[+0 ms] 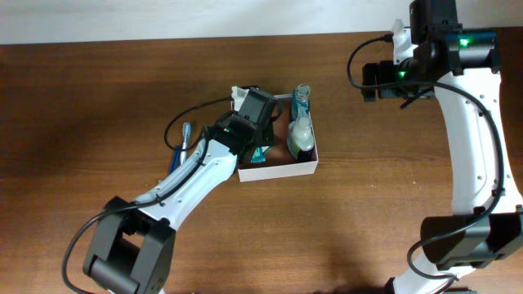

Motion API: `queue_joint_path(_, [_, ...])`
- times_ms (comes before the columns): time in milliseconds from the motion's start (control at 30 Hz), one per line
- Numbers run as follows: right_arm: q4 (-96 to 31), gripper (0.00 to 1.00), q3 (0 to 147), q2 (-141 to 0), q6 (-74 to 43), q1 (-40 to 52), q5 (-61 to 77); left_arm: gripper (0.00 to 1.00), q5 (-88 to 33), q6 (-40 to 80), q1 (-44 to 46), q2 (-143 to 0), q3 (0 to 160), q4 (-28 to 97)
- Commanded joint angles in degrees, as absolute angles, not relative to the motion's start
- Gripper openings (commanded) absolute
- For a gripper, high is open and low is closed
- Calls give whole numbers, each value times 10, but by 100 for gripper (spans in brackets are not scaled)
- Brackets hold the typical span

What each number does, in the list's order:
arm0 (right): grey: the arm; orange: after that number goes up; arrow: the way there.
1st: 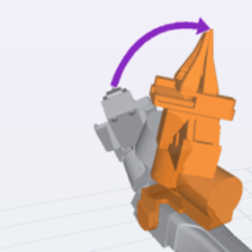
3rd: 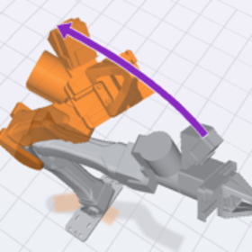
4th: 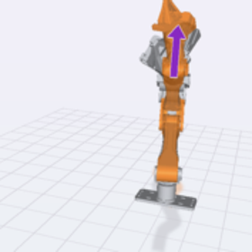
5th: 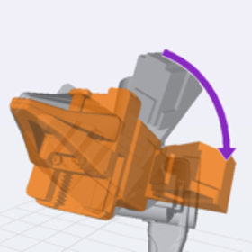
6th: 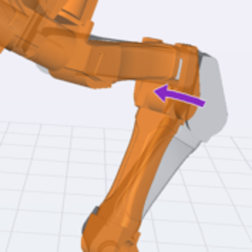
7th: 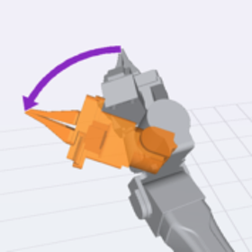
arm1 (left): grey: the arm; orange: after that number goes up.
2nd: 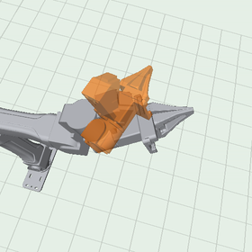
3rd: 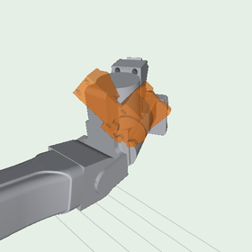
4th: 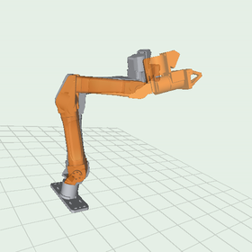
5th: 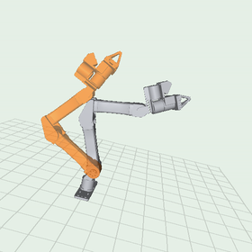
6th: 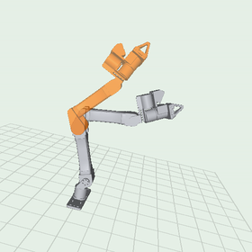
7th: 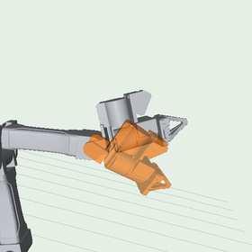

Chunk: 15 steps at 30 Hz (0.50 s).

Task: Pack container
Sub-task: 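Carry the toothpaste tube over the box and lower it inside, then open the left gripper and raise it out of the box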

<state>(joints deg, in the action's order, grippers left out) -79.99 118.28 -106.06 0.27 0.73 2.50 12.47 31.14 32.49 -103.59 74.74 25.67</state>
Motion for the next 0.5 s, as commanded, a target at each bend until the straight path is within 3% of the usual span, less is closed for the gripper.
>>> queue_joint_path(0, [-800,98,1192,-1055,1,6,28,9,129,317,326,-1047,749,262])
queue_joint_path(367, [-800,98,1192,-1055,1,6,28,10,130,317,326,-1070,749,268])
queue_joint_path(467, [-800,98,1192,-1055,1,6,28,15,130,317,326,-1071,749,268])
